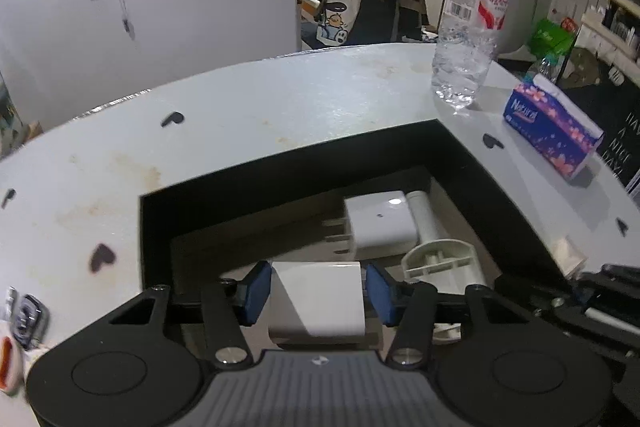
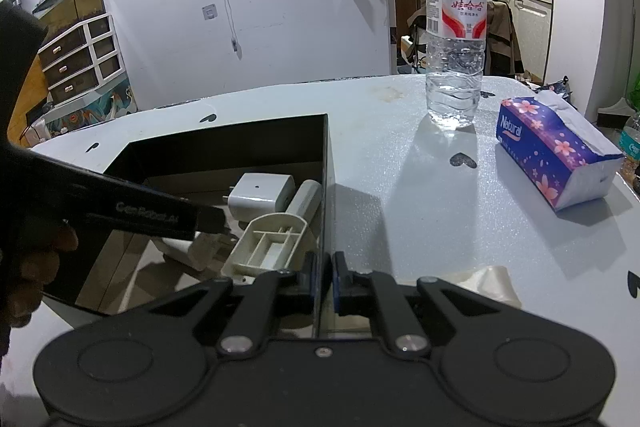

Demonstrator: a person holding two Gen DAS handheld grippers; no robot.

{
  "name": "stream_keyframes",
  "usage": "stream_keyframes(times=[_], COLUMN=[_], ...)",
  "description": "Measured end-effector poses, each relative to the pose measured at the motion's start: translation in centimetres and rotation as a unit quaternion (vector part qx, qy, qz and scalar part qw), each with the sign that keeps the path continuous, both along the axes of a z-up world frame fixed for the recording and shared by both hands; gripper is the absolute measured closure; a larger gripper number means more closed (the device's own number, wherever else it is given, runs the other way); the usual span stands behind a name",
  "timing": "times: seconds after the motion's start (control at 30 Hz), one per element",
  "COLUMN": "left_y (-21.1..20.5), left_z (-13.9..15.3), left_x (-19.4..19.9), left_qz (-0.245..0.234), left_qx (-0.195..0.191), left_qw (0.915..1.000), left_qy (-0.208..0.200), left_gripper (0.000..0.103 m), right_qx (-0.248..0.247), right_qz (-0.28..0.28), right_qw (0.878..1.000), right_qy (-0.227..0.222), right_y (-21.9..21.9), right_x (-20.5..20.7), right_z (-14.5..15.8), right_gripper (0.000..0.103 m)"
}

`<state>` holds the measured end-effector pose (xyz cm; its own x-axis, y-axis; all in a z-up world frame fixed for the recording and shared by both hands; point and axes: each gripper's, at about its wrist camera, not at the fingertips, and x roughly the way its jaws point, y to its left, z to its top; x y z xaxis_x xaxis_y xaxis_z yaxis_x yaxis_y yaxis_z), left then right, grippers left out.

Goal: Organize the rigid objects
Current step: 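Lower the larger white charger into the black box and open the left gripper, then move the left tool back over the round tape measure on the table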

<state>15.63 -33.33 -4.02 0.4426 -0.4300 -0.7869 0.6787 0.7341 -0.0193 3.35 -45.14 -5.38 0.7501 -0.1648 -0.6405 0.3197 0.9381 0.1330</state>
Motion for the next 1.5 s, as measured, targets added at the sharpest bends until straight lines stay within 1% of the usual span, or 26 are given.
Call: stream_keyframes(times=[0.17, 0.3, 0.47, 0.53, 0.57, 0.6, 0.73, 0.77, 0.8, 0.83, 0.87, 0.9, 1.1, 1.4, 1.5], left_y=[-0.6, -0.9, -0.6, -0.4, -0.2, 0.0, 0.9, 1.1, 1.4, 1.8, 2.1, 2.4, 4.5, 7.4, 9.0], left_z=[-0.2, -0.2, 0.0, 0.4, 0.7, 0.9, 2.1, 2.4, 2.6, 2.9, 3.1, 3.3, 4.7, 6.1, 6.4], left_x=[-0.3, -0.8, -0.7, -0.7, -0.8, -1.0, -2.0, -2.2, -2.5, -2.9, -3.1, -3.4, -5.1, -6.8, -6.8], left_qz=[-0.005, -0.011, -0.007, -0.006, -0.008, -0.009, -0.02, -0.021, -0.022, -0.023, -0.023, -0.022, -0.025, -0.018, -0.002], left_qx=[-0.016, -0.024, -0.032, -0.035, -0.038, -0.041, -0.05, -0.052, -0.055, -0.058, -0.059, -0.059, -0.064, -0.076, -0.077], left_qw=[0.9997, 0.9994, 0.9991, 0.999, 0.9989, 0.9989, 0.9985, 0.9983, 0.9982, 0.998, 0.998, 0.998, 0.9972, 0.9934, 0.9916], left_qy=[0.018, 0.022, 0.028, 0.026, 0.024, 0.022, 0.014, 0.013, 0.011, 0.006, 0.002, -0.004, -0.031, -0.083, -0.104], left_gripper=[0.052, 0.052, 0.051, 0.047, 0.039, 0.035, 0.031, 0.025, 0.018, 0.015, 0.009, 0.005, 0.0, 0.0, 0.0], right_qx=[0.0, 0.0, 0.0, 0.0, 0.0, 0.0, 0.0, 0.0, 0.0, 0.0, 0.0, 0.0, 0.0, 0.0, -0.001], right_qz=[0.0, 0.0, 0.0, 0.0, 0.0, 0.0, 0.0, 0.0, 0.0, 0.0, 0.0, 0.0, 0.0, 0.0, 0.0], right_qw=[1.0, 1.0, 1.0, 1.0, 1.0, 1.0, 1.0, 1.0, 1.0, 1.0, 1.0, 1.0, 1.0, 1.0, 1.0], right_qy=[0.0, 0.0, 0.0, 0.0, 0.0, 0.0, 0.0, 0.0, 0.0, 0.0, 0.0, 0.0, 0.0, 0.0, 0.0], right_y=[0.0, 0.0, 0.0, 0.0, 0.0, 0.0, 0.0, 0.0, 0.0, 0.0, 0.0, 0.0, 0.0, 0.0, 0.1], right_x=[0.0, 0.0, 0.0, 0.0, 0.0, 0.0, 0.0, 0.0, 0.0, 0.0, 0.0, 0.0, 0.0, 0.0, 0.0], right_z=[0.0, 0.0, 0.0, 0.0, 0.0, 0.0, 0.0, 0.0, 0.0, 0.0, 0.0, 0.0, 0.0, 0.1, 0.1], right_gripper=[0.095, 0.095, 0.095, 0.095, 0.095, 0.095, 0.095, 0.095, 0.095, 0.095, 0.095, 0.095, 0.095, 0.095, 0.095])
